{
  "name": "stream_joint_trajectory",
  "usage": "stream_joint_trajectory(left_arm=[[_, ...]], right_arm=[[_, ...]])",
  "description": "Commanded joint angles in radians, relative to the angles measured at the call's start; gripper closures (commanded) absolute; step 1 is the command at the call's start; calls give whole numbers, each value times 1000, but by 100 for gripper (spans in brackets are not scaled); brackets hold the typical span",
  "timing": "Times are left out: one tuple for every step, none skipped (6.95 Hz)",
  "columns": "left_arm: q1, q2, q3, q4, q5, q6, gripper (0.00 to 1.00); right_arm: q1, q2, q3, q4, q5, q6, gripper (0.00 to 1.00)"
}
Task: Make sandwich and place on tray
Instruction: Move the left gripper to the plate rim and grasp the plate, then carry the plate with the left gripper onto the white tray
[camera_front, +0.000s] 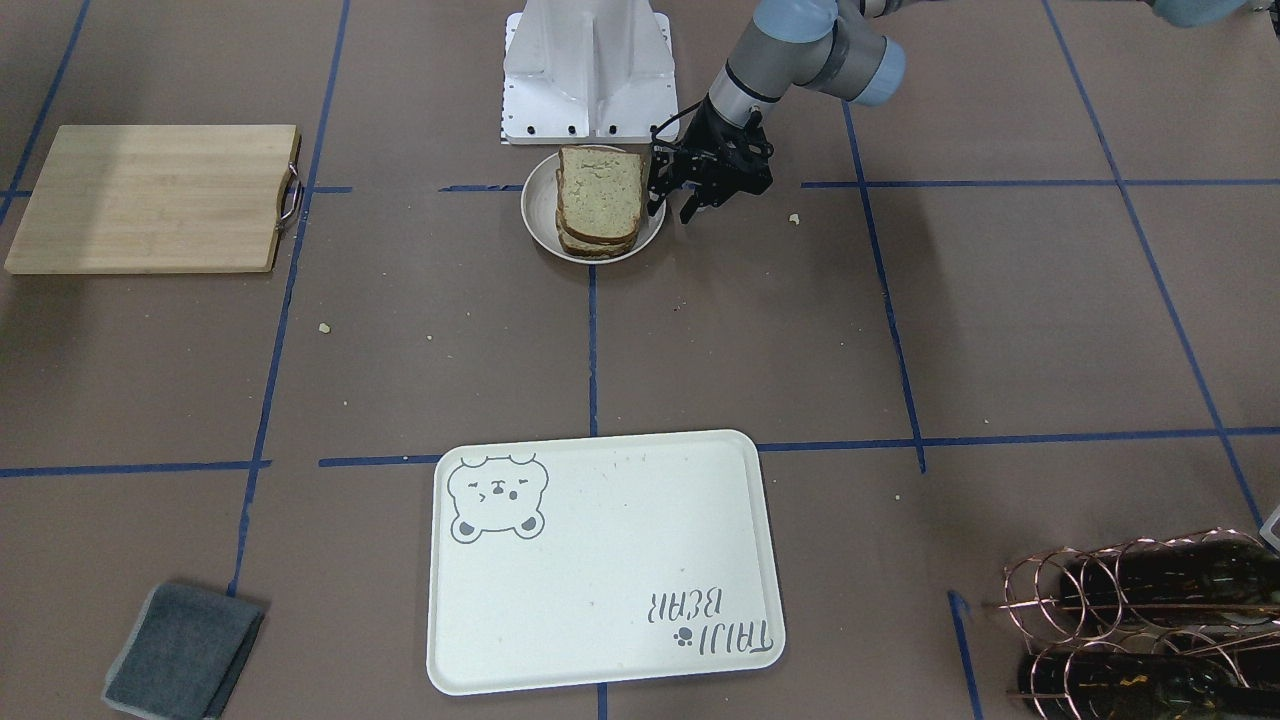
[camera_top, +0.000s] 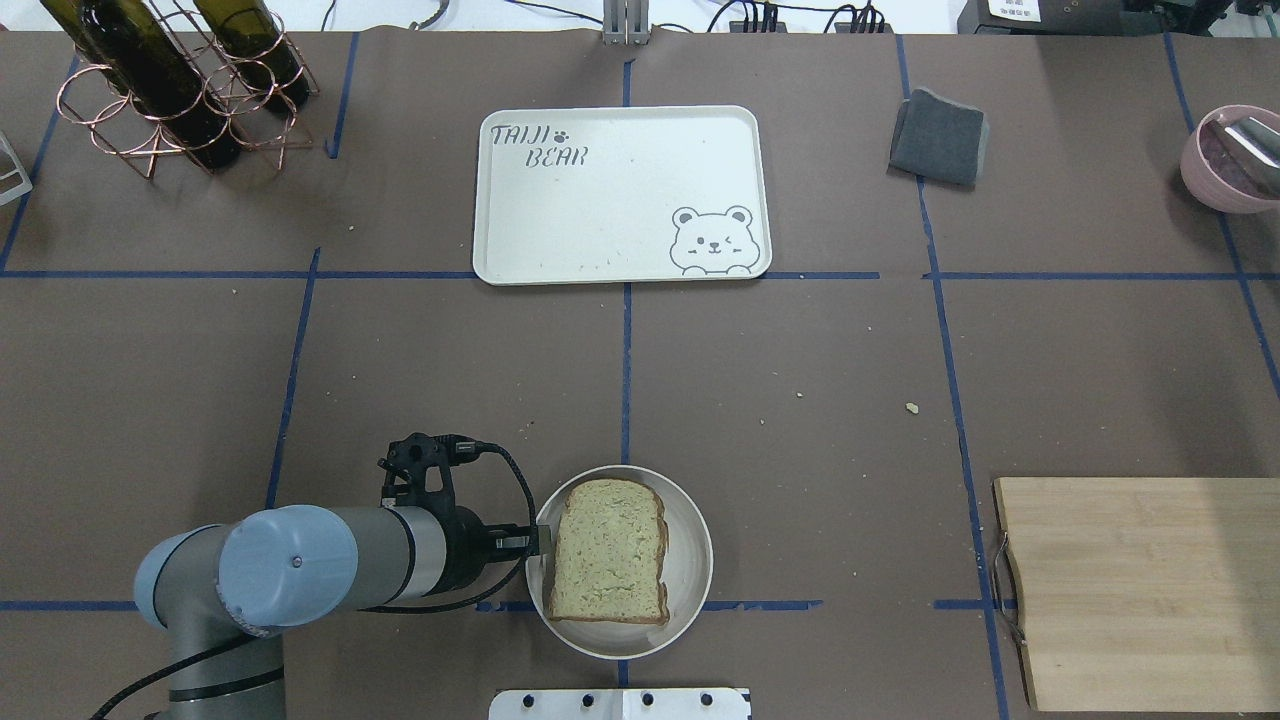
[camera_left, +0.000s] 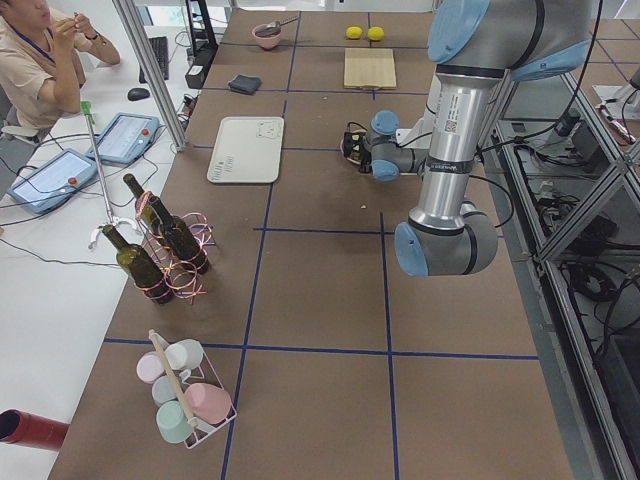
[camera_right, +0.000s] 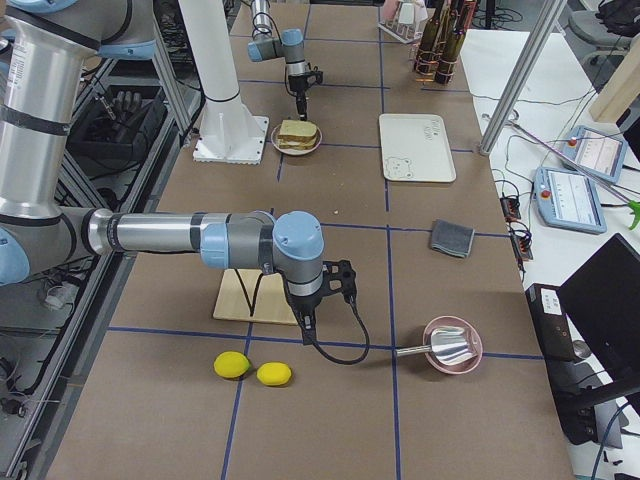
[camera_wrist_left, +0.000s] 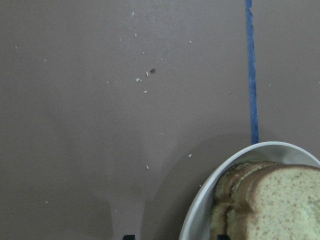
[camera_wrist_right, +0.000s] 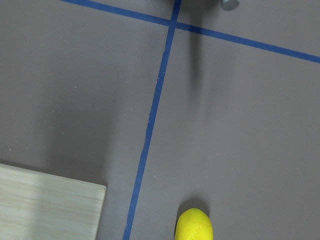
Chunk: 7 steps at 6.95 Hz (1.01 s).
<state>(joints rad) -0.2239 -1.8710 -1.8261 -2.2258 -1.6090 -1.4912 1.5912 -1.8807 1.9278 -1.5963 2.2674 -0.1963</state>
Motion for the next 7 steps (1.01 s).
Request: stream_joint_trajectory(left_arm=[[8,-2,4,0,-2,0,60],[20,-4,4,0,-2,0,66],[21,-7,4,0,-2,0,76],[26,-13,4,0,-2,0,93],[26,-19,4,0,0,0,100],[26,-19,-7,0,0,0,100],[23,-19,-21,0,-5,2,100]], right_arm=[[4,0,-1,-1,-2,0,0],[6,0,-4,-1,-2,0,0],[7,0,-6,1,-2,0,0],[7,0,-9,1,-3,0,0],[7,0,-9,1,-5,0,0],[7,0,-10,1,-5,0,0],[7,0,-21,3,-5,2,0]])
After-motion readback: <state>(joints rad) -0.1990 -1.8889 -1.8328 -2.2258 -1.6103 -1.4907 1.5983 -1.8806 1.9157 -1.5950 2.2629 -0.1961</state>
